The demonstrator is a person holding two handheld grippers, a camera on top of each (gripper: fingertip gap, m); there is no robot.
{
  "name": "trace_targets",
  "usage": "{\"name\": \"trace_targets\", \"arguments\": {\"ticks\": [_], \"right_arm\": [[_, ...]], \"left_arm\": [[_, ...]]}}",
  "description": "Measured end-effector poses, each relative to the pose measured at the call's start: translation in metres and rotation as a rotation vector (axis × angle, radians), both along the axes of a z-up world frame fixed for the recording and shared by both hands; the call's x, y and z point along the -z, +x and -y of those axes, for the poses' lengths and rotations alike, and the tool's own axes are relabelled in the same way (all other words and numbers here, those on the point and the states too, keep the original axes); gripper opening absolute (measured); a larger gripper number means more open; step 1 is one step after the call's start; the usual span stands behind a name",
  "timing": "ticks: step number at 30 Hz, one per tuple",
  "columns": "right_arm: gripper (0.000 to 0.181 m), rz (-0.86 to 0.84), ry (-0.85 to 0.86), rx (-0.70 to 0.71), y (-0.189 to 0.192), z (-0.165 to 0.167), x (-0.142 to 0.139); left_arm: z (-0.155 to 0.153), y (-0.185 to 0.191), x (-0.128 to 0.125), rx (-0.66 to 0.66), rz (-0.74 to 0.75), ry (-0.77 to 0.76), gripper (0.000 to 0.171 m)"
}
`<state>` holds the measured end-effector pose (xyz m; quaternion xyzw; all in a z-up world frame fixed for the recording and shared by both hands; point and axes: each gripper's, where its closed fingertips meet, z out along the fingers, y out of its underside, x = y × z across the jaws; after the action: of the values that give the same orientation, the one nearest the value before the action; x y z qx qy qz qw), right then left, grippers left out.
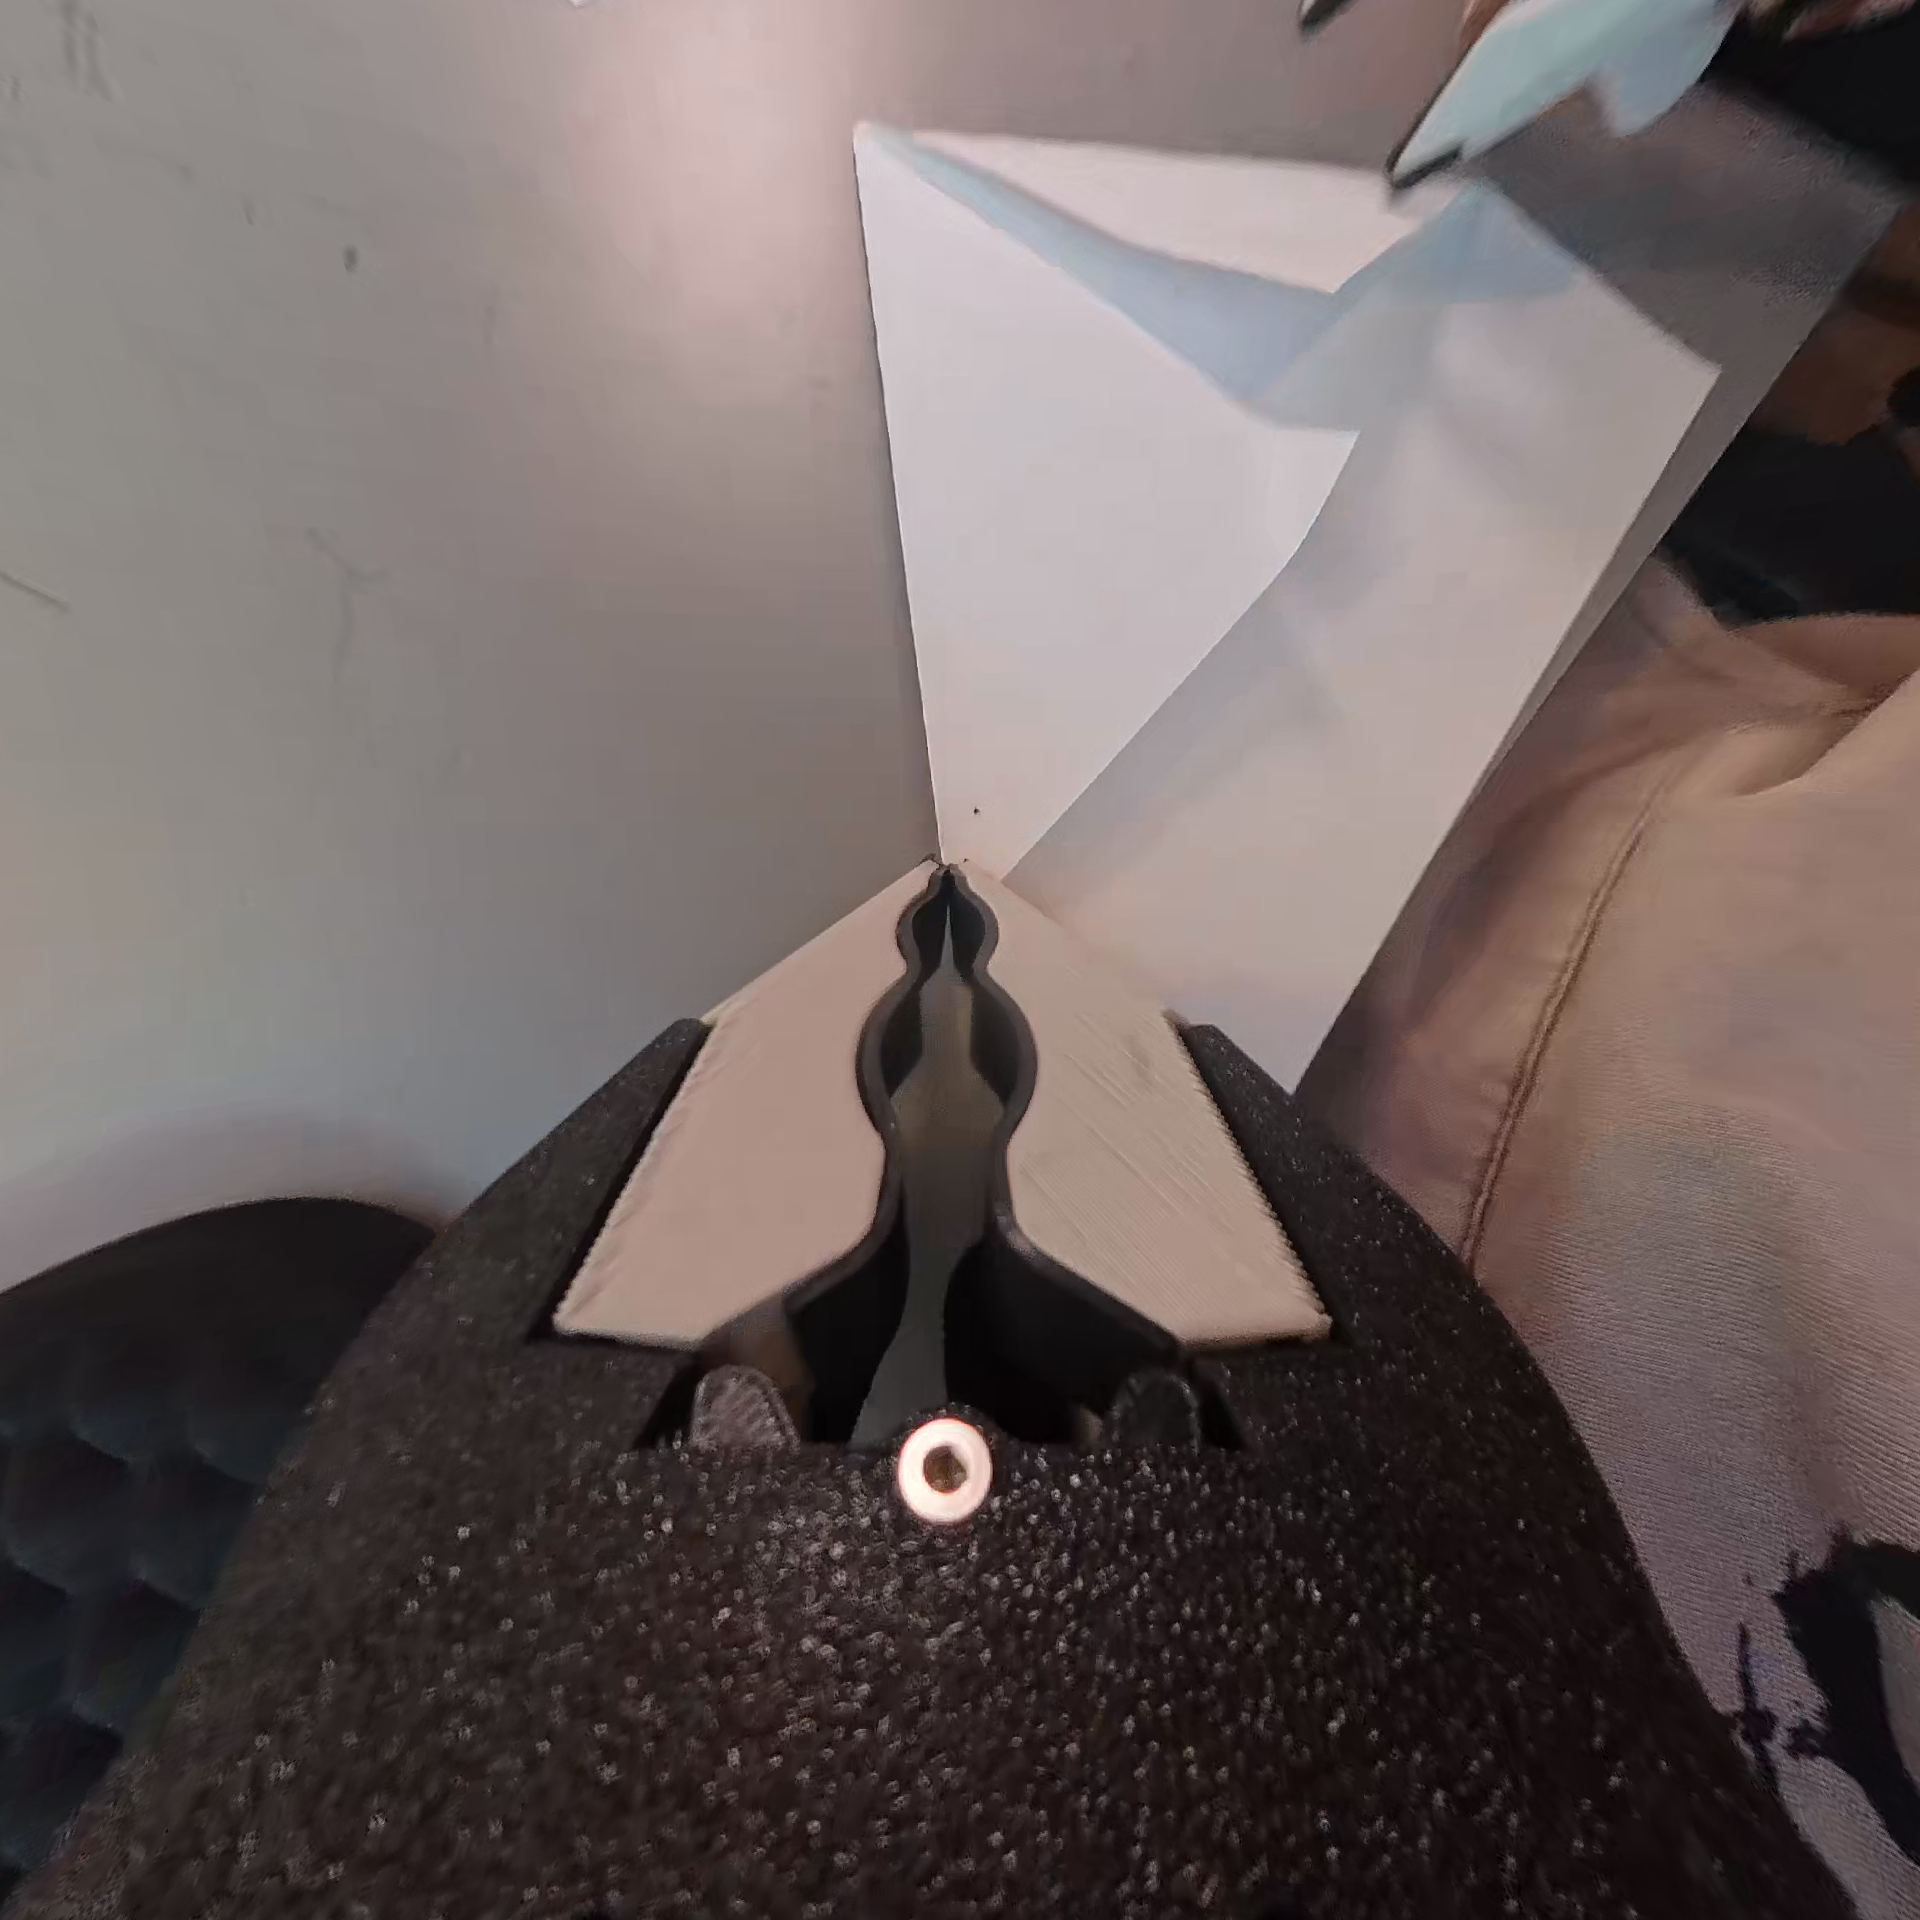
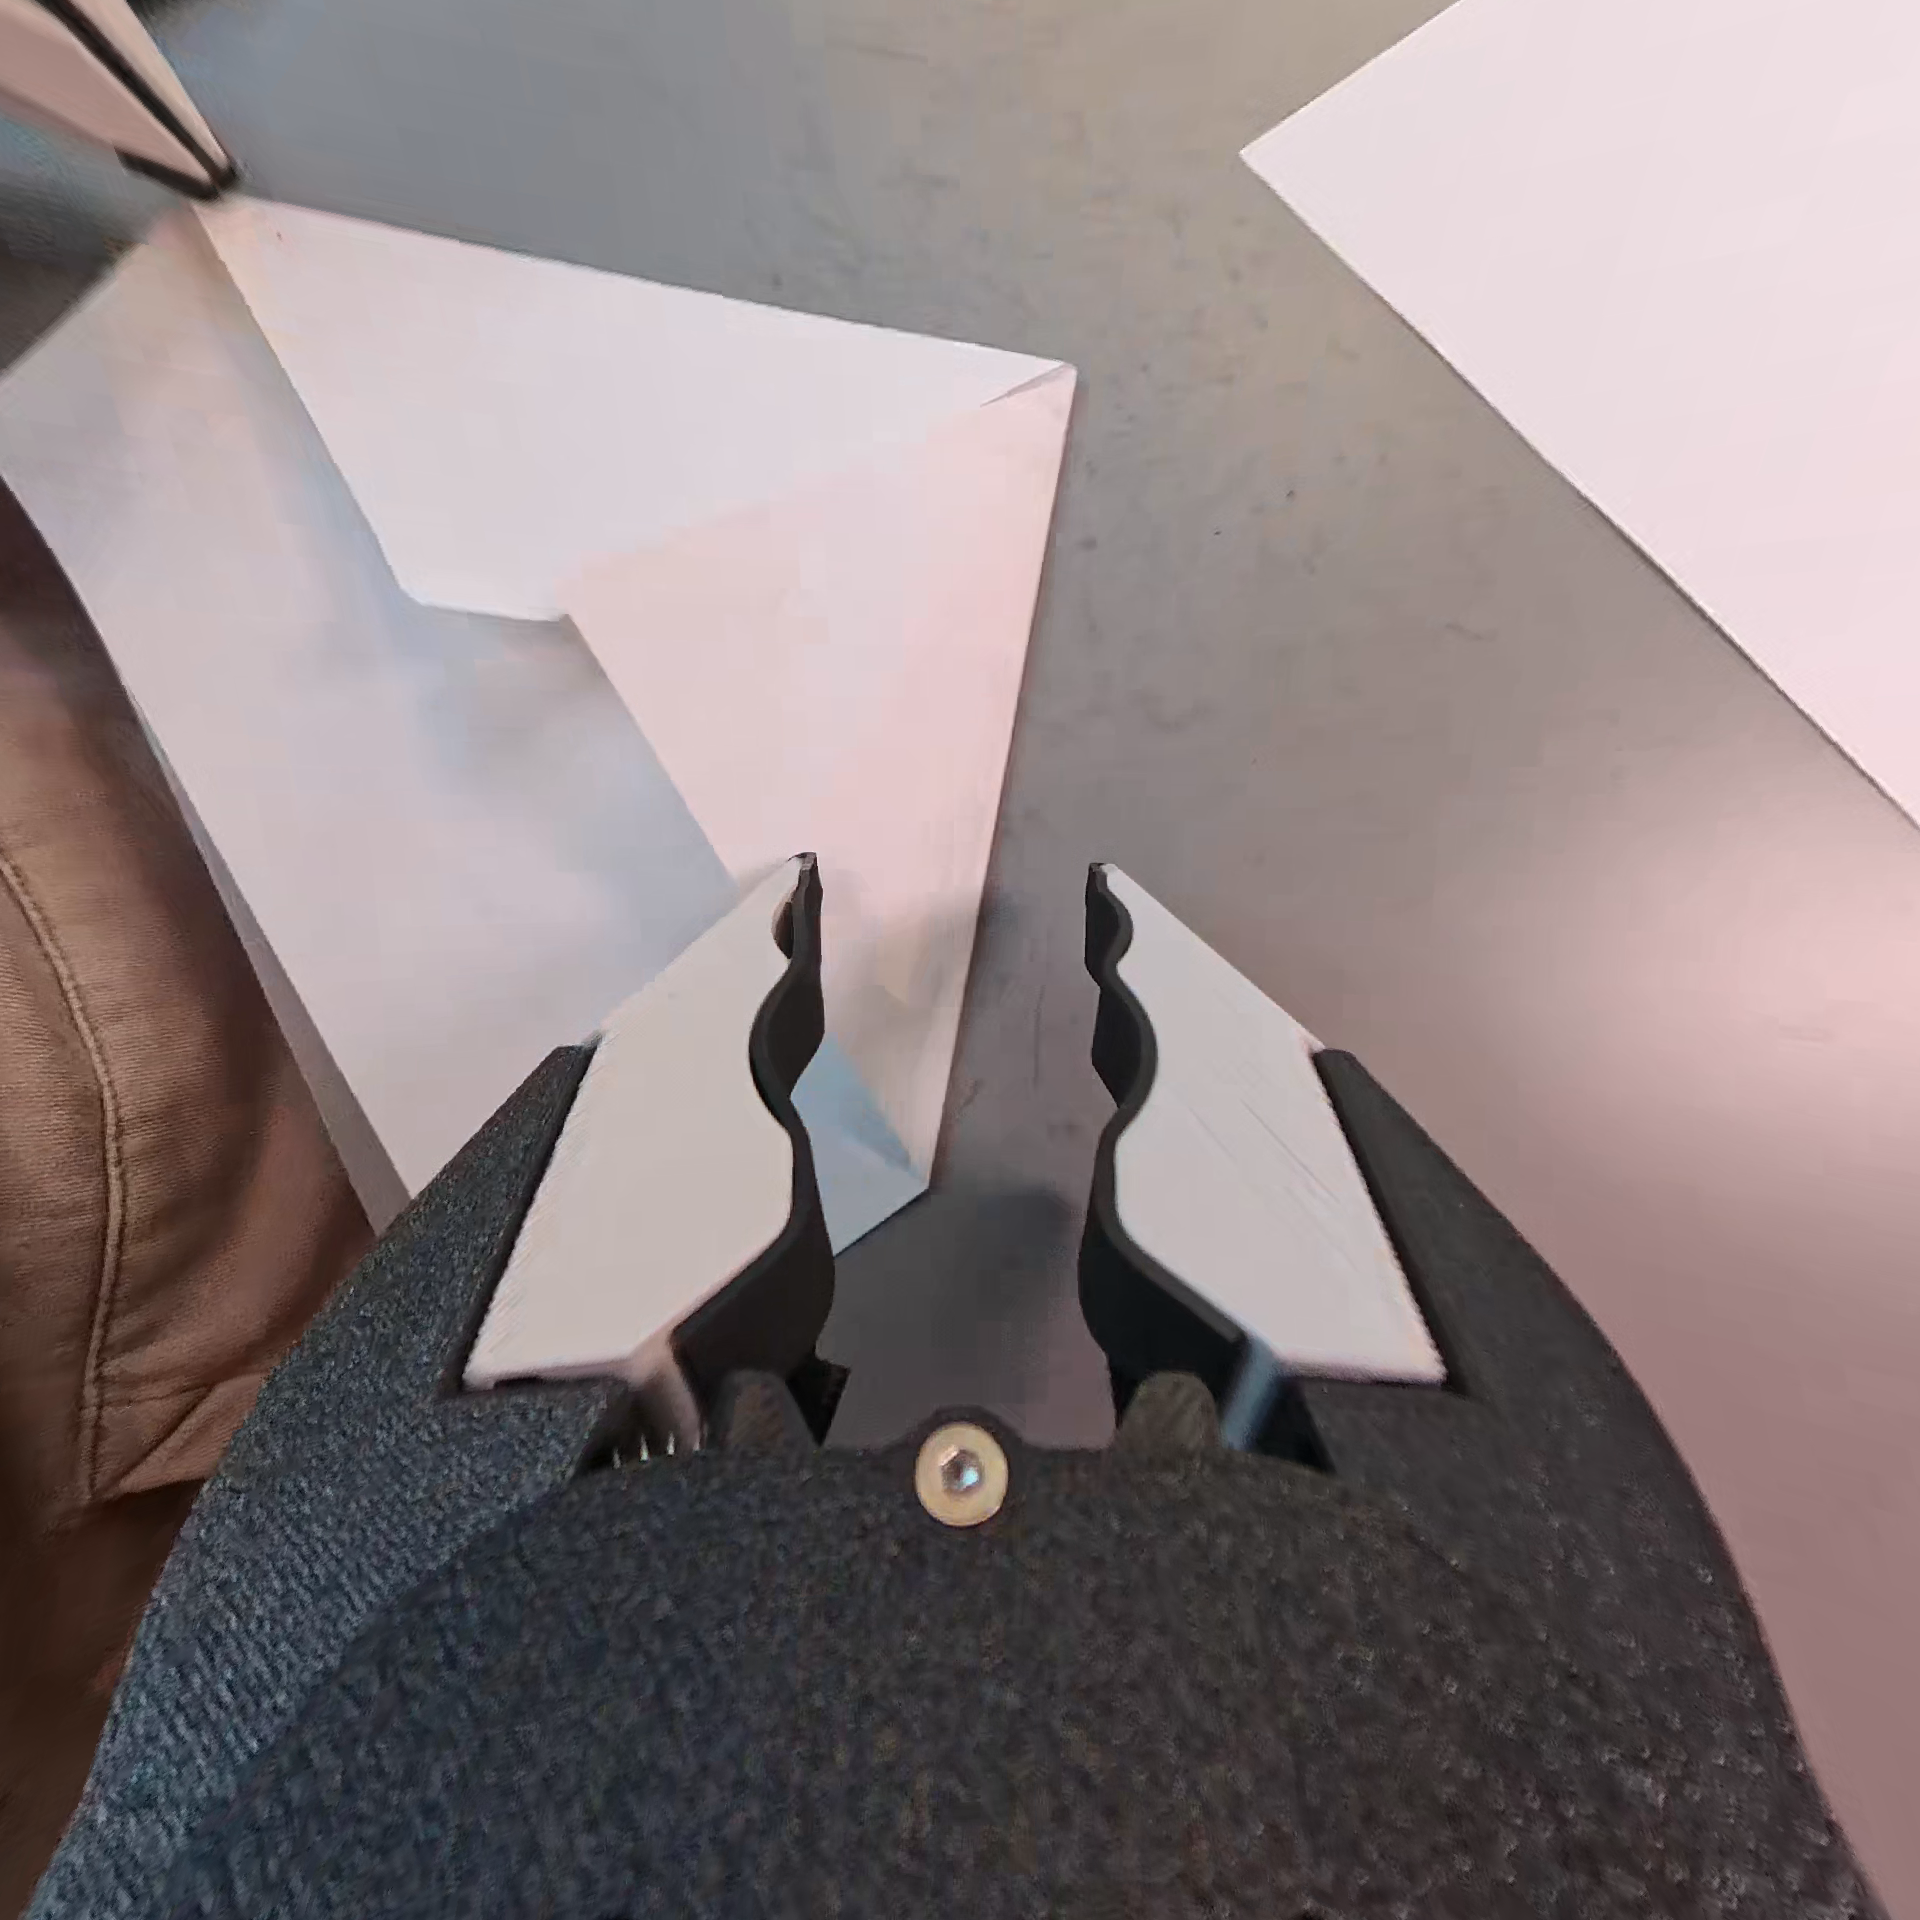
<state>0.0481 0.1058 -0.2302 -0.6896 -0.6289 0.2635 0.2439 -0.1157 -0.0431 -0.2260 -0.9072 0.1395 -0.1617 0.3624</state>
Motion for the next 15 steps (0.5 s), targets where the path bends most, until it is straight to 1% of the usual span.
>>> {"name": "trace_targets", "arguments": {"ticks": [2,3,5,6,7,9,11,13,15], "right_arm": [[0.047,0.034,0.039,-0.015,-0.003,0.004,0.007],[0.043,0.053,0.058,-0.031,-0.005,0.005,0.011],[0.034,0.053,0.074,-0.069,-0.012,0.009,0.012],[0.034,0.056,0.087,-0.087,-0.014,0.01,0.012],[0.034,0.061,0.106,-0.111,-0.016,0.009,0.012],[0.033,0.05,0.148,-0.178,-0.02,0.009,0.011],[0.033,0.043,0.166,-0.23,-0.022,0.009,0.01],[0.023,0.036,0.212,-0.272,-0.025,0.006,0.009],[0.023,0.008,0.261,-0.35,-0.03,0.008,0.007]], "left_arm": [[-0.012,0.0,-0.024,0.006,0.104,0.068,0.001],[-0.02,-0.004,-0.032,0.002,0.124,0.089,0.009],[-0.035,-0.012,-0.039,0.005,0.102,0.09,0.02],[-0.042,-0.013,-0.04,0.024,0.081,0.082,0.025],[-0.049,-0.012,-0.041,0.046,0.068,0.082,0.027],[-0.06,-0.006,-0.043,0.095,0.101,0.068,0.029],[-0.073,-0.002,-0.04,0.119,0.13,0.053,0.03],[-0.088,-0.001,-0.026,0.137,0.115,0.013,0.031],[-0.099,0.002,-0.01,0.178,0.096,-0.032,0.035]]}}
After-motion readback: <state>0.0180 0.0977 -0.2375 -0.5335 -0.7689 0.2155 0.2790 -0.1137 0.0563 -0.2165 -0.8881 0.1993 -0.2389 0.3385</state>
